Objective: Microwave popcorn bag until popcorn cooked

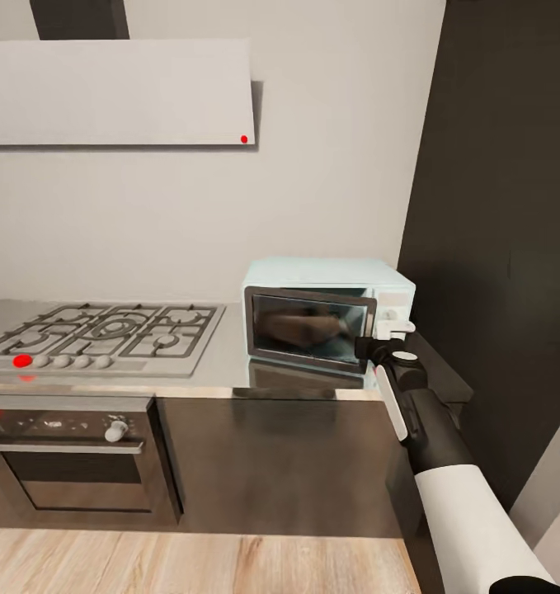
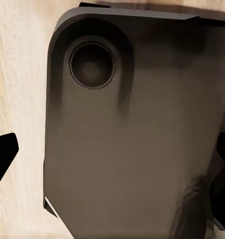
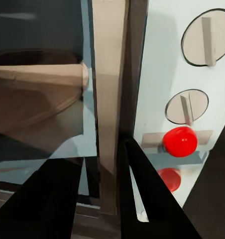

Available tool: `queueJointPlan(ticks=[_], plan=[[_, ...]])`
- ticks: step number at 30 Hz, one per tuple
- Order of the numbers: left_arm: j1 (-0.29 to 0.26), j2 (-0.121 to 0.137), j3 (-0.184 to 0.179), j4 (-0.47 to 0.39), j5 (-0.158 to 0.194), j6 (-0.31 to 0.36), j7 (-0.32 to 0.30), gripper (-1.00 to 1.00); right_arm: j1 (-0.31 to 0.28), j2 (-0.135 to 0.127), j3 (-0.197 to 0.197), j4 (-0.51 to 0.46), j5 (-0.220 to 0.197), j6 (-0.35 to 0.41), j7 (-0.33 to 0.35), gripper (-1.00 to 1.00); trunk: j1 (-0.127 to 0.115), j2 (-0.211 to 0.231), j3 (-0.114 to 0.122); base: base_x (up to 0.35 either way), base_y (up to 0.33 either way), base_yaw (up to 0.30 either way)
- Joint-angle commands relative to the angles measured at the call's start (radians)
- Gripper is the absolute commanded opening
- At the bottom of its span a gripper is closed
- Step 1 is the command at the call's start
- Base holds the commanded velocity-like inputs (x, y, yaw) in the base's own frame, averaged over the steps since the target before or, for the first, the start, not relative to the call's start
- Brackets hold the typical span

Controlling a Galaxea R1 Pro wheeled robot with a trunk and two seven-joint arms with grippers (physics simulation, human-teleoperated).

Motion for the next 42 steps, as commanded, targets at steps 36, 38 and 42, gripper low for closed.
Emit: queueJointPlan(ticks=[36,38,42], plan=[[0.000,-0.002,0.001,-0.001,0.008,-0.002,0.002,1.00,-0.001,-0.009,-0.023,-0.002,0.035,0.012,-0.011,-1.00,0.000,-0.001,-0.001,-0.200,0.189,0.000],[0.000,-0.002,0.001,-0.001,0.008,-0.002,0.002,1.00,-0.001,-0.010,-0.024,-0.002,0.035,0.012,-0.011,-1.00,0.000,-0.001,-0.001,-0.162,0.148,0.000],[0.000,-0.002,0.001,-0.001,0.008,-0.002,0.002,1.00,-0.001,-0.010,-0.024,-0.002,0.035,0.013,-0.011,-1.00,0.000,-0.001,-0.001,-0.066,0.060,0.000]])
